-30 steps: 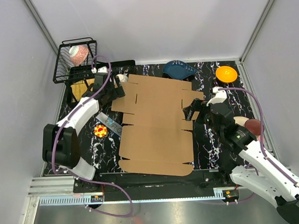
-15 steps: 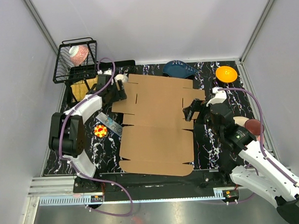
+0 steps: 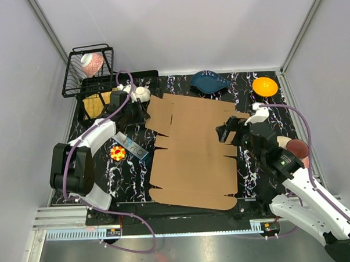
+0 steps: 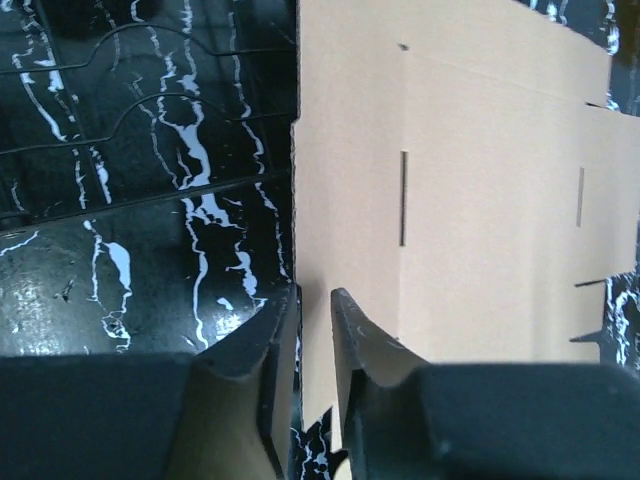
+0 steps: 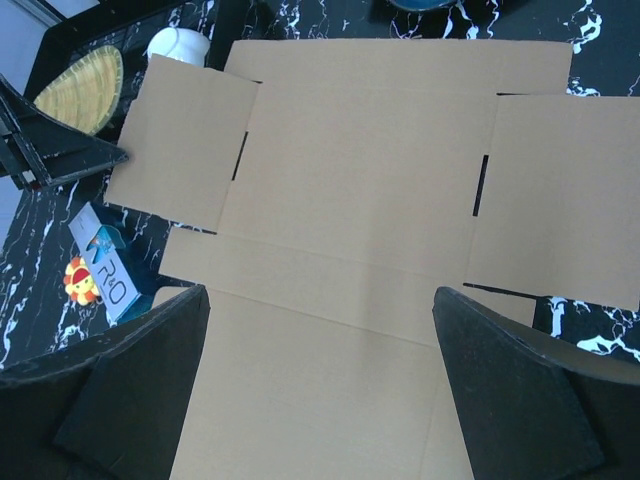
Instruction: Fold the paper box
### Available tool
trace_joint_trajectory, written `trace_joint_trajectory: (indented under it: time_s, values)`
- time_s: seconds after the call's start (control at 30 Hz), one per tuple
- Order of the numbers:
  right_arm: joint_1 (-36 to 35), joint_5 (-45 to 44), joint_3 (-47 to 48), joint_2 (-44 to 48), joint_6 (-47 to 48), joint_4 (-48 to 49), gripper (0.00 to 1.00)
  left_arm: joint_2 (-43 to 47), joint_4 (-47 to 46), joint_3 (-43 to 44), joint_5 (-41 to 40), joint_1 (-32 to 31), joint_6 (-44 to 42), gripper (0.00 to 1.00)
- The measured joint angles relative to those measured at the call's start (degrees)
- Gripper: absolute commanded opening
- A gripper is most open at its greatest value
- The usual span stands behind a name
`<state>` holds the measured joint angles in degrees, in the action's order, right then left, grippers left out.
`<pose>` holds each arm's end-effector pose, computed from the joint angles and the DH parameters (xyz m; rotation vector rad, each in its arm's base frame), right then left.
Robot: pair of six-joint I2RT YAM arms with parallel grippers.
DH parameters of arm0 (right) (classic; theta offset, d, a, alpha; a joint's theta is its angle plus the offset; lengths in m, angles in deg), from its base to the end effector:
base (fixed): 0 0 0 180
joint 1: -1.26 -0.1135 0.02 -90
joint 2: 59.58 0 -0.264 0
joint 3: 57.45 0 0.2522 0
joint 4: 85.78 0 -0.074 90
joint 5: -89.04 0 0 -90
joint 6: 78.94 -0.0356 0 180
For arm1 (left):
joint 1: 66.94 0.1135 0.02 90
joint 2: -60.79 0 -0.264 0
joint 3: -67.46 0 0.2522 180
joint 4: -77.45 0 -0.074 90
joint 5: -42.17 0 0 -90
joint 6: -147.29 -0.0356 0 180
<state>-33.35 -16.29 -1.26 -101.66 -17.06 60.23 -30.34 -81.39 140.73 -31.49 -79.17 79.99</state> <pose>0.1457 0.0891 0.3151 0.0726 1.9332 0.4822 0.3392 -0.0838 0.2320 -0.0530 2.2995 -0.6426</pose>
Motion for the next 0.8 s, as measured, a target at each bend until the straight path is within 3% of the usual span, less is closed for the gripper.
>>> trace_joint_trajectory:
  time_s: [0.1,0.33,0.4,0.43,0.63,0.67,0.7,0.77,0.8]
  values:
    - [0.0,-0.04,0.44,1.81,-0.22,-1.31,1.0,1.68,0.94,-0.11,2.64,-0.09,-0.5,0.0]
    - [0.0,-0.24,3.43,5.9,-0.33,-6.64,1.0,4.13,7.3,-0.11,7.82,-0.74,-1.11,0.0]
    - [0.0,-0.28,4.09,6.58,-0.35,-8.04,1.0,4.87,9.9,-0.11,7.89,-1.77,-1.55,0.06]
    - [0.0,-0.31,4.2,6.93,-0.37,-8.72,1.0,5.38,10.86,-0.22,7.87,-2.43,-1.73,0.15]
    - [0.0,-0.17,4.11,8.46,-1.2,-11.91,1.0,7.76,10.91,-2.38,6.27,-4.98,-0.13,0.42]
    - [0.0,-0.17,4.11,8.74,-1.31,-12.22,1.0,7.76,10.82,-2.54,5.27,-4.96,0.52,0.56]
    - [0.0,-0.15,4.07,9.01,-1.46,-12.44,1.0,7.76,10.64,-2.64,4.24,-4.96,1.25,0.6]
    - [0.0,-0.13,3.98,9.64,-1.66,-12.74,1.0,7.76,10.21,-2.67,2.05,-4.96,2.47,0.8]
    - [0.0,-0.13,3.91,9.99,-1.73,-12.74,1.0,7.76,9.81,-2.67,0.61,-4.96,3.48,0.97]
